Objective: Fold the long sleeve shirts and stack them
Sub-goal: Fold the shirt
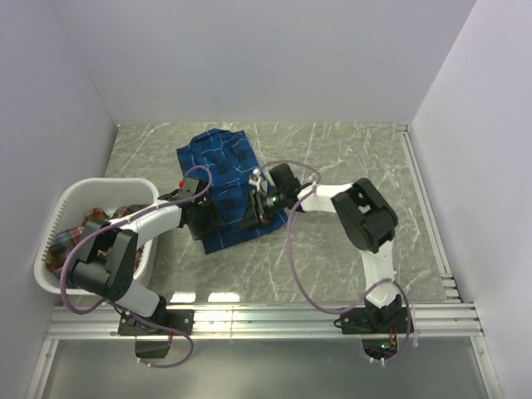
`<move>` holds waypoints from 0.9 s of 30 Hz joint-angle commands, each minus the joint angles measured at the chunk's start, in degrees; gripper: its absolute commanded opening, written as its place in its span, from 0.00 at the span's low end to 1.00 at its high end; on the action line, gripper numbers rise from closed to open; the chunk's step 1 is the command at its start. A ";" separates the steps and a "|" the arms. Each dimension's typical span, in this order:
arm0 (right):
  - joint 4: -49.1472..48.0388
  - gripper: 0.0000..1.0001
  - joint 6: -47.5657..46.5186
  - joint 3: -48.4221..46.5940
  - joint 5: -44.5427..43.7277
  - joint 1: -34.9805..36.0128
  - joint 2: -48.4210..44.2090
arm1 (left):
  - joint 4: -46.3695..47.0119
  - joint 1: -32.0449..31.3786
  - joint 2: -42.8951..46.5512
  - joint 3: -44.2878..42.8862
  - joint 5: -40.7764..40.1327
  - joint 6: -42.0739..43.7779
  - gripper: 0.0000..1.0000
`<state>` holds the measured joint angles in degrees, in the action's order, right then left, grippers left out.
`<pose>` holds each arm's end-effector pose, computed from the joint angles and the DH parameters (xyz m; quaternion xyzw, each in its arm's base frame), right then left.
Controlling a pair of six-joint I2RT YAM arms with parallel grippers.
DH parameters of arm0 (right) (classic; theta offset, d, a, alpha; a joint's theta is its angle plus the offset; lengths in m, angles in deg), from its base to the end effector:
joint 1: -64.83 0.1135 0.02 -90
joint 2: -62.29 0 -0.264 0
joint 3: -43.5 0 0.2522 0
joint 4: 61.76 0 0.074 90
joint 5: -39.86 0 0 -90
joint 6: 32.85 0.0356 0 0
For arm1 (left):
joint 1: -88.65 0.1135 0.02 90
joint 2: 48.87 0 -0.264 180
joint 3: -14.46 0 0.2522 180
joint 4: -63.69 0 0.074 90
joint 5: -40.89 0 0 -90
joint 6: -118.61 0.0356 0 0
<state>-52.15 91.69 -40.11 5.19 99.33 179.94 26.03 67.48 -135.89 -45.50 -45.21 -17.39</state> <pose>0.3293 0.2618 0.1411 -0.1824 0.8143 0.5492 0.0453 0.2580 -0.1025 0.1634 -0.2024 0.9540 -0.1486 0.1638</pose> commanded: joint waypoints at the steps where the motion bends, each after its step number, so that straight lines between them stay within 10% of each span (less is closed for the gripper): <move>1: 10.61 0.45 -5.70 -1.42 1.89 -0.49 4.50 | 0.96 -0.01 -0.78 0.84 0.84 0.65 0.63; 27: 13.28 0.45 -13.18 6.38 -0.93 -11.73 -3.58 | -4.40 -0.01 4.41 -0.57 2.16 3.72 0.65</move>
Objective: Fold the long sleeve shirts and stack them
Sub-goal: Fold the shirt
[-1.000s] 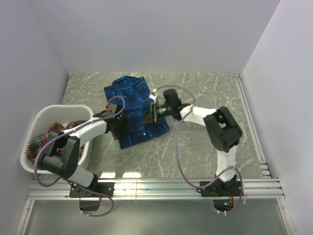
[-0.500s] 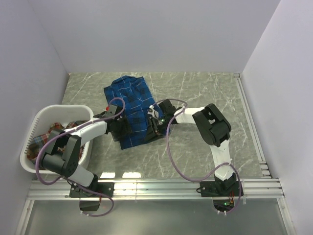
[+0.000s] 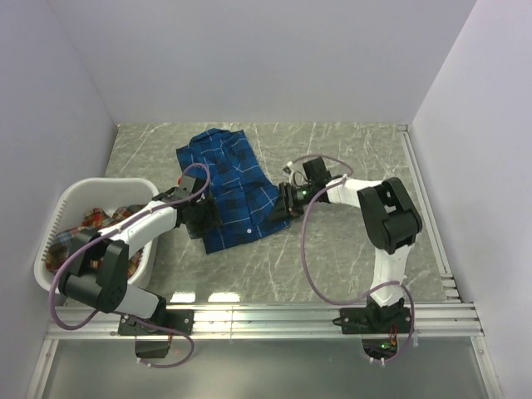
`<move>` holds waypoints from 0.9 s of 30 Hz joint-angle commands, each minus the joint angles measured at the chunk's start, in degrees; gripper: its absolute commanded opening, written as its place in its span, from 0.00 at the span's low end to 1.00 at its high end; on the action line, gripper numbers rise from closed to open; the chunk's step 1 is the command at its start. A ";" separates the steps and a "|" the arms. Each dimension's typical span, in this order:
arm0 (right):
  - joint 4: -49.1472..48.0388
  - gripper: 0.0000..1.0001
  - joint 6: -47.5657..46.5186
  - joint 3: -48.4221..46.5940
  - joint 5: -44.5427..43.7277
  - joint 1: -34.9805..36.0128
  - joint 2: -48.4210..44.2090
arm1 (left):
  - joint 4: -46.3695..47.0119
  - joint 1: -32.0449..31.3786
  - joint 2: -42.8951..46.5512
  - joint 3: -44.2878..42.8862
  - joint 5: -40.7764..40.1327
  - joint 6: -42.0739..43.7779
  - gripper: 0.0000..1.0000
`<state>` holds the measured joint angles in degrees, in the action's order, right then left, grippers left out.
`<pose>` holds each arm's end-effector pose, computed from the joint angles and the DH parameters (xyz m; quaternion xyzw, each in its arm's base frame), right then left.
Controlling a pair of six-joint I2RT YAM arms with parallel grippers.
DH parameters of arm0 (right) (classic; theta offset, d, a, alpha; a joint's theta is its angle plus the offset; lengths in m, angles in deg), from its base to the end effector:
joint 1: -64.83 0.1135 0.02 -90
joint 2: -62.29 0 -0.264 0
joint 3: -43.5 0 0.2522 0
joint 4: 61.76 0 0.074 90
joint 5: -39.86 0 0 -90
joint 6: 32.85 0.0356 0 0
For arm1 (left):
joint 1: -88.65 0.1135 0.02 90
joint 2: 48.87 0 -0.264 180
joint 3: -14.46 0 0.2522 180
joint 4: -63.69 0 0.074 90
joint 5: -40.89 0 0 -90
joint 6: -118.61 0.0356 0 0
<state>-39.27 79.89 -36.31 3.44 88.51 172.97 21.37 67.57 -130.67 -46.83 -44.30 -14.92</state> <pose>0.3424 0.1815 0.1548 -0.1486 0.8462 0.5038 0.0892 0.2495 -0.0994 0.1890 -0.1794 0.9545 -0.1599 0.1766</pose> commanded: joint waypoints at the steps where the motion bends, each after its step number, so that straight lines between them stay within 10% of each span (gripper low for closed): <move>1: 0.50 0.45 -1.47 3.28 0.91 -1.27 4.02 | 0.60 -0.19 -1.08 1.21 1.24 1.17 0.65; 16: -3.96 0.44 2.82 -0.66 -2.52 -3.91 -5.99 | -0.98 -0.10 2.62 -7.74 -1.03 1.08 0.63; 27: -15.14 0.44 14.08 -14.29 -6.38 -3.73 8.23 | 3.42 3.24 -14.43 -21.11 -3.76 3.63 0.61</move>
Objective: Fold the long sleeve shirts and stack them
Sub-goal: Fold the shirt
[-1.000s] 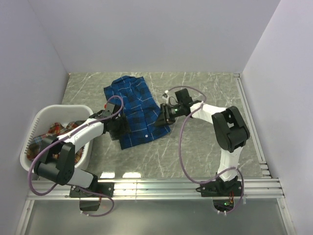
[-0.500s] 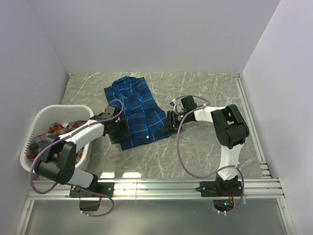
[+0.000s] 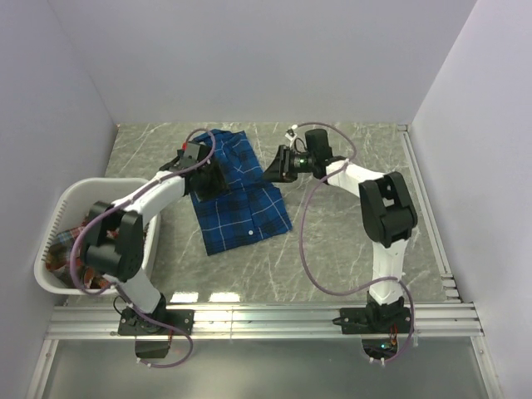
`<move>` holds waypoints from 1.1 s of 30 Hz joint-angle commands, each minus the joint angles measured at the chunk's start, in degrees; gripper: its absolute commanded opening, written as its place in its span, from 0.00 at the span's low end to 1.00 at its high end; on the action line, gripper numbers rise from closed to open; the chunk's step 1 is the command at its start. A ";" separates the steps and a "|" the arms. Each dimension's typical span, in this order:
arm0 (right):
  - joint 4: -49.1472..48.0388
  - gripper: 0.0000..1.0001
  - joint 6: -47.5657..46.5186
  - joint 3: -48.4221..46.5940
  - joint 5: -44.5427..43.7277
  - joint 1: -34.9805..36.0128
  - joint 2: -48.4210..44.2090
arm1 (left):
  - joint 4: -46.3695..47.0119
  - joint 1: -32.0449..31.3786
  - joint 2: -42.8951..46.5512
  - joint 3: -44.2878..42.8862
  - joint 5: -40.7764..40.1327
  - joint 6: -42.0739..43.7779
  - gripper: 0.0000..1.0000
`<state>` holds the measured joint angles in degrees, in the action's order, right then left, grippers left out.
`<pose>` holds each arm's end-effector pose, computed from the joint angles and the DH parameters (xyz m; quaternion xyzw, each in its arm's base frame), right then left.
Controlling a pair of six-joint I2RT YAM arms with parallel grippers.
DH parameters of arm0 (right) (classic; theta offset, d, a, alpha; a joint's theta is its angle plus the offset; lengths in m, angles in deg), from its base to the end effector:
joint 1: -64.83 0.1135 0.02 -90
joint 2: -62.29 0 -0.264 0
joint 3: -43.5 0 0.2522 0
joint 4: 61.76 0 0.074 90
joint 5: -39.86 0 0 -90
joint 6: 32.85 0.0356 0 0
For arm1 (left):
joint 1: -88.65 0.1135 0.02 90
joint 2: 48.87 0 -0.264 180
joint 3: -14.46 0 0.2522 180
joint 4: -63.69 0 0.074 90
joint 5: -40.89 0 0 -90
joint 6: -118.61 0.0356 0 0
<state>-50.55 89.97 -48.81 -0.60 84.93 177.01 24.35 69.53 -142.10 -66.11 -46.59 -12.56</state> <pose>0.4080 0.1782 0.2034 -0.1081 0.8173 0.5217 0.2195 0.3287 -0.1156 0.2355 -0.1737 0.9292 -0.1814 0.2710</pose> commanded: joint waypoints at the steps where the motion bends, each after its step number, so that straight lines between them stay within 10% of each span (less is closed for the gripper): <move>1: -5.00 0.44 4.36 -1.96 -2.86 -0.15 4.90 | 0.36 1.53 -4.40 -2.10 -1.56 1.27 0.61; 20: 14.93 0.51 -7.67 2.43 -30.36 10.38 -8.97 | -2.36 2.85 -8.63 -6.93 -13.51 6.27 0.88; 33: 31.28 0.52 -13.30 1.82 -37.66 21.92 -4.95 | -5.62 1.45 -16.54 -7.64 -10.88 3.90 0.79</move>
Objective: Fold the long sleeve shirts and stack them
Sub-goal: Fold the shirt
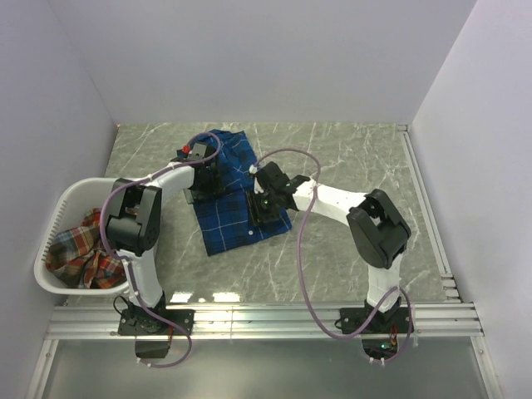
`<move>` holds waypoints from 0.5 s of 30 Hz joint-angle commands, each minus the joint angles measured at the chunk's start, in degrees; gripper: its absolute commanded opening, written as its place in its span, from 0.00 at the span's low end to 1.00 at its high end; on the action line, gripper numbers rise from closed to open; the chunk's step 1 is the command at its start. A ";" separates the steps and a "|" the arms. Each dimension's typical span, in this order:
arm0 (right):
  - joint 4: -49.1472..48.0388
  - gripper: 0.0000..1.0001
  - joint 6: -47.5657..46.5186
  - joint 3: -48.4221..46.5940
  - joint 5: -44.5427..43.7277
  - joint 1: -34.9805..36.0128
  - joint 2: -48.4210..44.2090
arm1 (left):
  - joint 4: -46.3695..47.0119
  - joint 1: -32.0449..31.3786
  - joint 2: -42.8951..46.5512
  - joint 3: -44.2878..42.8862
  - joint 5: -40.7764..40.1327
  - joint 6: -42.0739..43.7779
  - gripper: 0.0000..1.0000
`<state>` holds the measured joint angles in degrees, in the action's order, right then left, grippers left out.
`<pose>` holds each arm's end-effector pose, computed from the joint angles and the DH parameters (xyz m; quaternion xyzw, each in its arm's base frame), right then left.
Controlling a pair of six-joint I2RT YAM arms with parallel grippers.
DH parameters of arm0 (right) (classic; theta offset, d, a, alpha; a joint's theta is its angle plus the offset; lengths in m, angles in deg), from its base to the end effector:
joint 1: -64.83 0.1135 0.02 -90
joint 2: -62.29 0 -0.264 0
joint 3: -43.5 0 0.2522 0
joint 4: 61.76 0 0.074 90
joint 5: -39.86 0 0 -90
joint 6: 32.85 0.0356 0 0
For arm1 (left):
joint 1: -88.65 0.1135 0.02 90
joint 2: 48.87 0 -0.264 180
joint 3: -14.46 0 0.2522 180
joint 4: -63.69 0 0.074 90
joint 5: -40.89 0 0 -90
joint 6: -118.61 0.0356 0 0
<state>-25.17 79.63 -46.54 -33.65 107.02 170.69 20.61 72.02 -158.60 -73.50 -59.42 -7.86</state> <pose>0.2931 0.2793 0.1960 -0.2041 0.9224 0.2749 0.1787 0.3752 -0.1054 0.1698 -0.1867 0.9542 -0.0185 0.2332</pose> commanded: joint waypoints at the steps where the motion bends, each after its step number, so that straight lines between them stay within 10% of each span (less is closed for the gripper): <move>1: 8.43 0.52 -4.10 -0.63 -6.28 -0.36 2.25 | -2.05 -1.91 0.13 0.36 2.74 -1.15 0.78; 15: 6.72 0.52 -1.21 4.55 -19.83 -23.12 -6.52 | 2.53 -19.93 9.87 6.61 19.81 -6.34 0.81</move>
<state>-15.84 77.46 -42.89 -48.23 85.71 169.82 25.00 54.91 -153.42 -66.70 -44.08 -13.47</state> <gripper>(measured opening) 0.524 0.805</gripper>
